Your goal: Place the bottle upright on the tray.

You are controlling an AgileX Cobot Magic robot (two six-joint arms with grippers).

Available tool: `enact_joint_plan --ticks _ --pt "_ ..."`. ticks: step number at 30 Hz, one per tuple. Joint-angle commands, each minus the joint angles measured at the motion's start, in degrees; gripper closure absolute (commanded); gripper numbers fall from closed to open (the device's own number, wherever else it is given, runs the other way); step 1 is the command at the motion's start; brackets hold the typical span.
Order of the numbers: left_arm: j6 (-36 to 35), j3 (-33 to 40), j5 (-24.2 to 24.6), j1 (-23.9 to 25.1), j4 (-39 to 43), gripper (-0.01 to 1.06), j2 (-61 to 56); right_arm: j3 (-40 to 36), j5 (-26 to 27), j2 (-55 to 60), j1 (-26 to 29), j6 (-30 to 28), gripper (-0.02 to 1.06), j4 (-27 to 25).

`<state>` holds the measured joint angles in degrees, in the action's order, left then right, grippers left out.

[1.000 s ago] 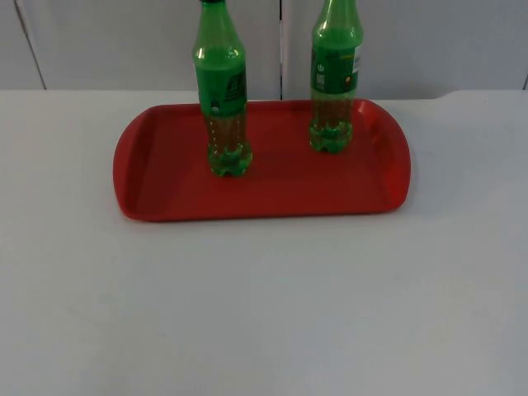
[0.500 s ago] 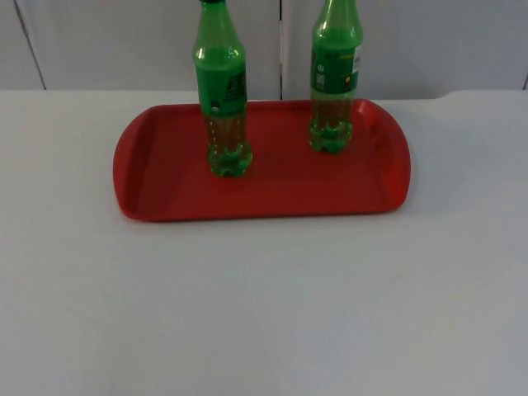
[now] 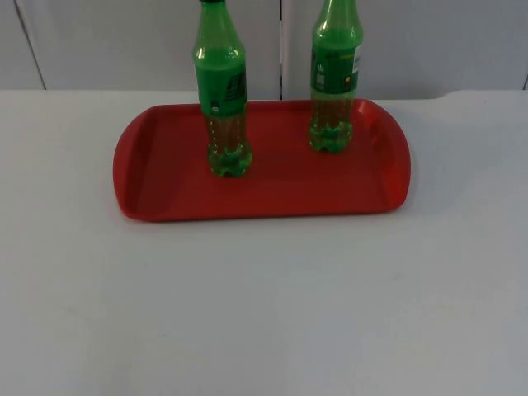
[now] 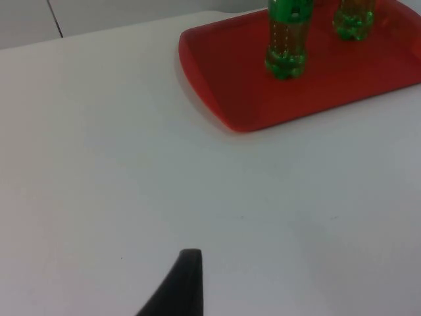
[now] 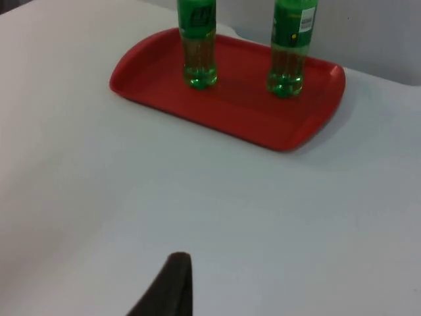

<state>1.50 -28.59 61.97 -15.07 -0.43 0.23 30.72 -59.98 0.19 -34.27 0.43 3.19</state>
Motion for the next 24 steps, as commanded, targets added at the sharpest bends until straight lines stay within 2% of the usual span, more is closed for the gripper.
enact_joint_plan --ticks 1,24 --pt "-0.24 0.28 -0.31 -0.31 0.1 0.0 -0.23 -0.94 -1.6 -0.19 -0.32 0.46 -0.01 -0.34" --pt "-0.24 0.28 -0.31 -0.31 0.1 0.0 -0.23 -1.28 -1.85 -0.19 -0.32 0.66 -0.01 -0.34"
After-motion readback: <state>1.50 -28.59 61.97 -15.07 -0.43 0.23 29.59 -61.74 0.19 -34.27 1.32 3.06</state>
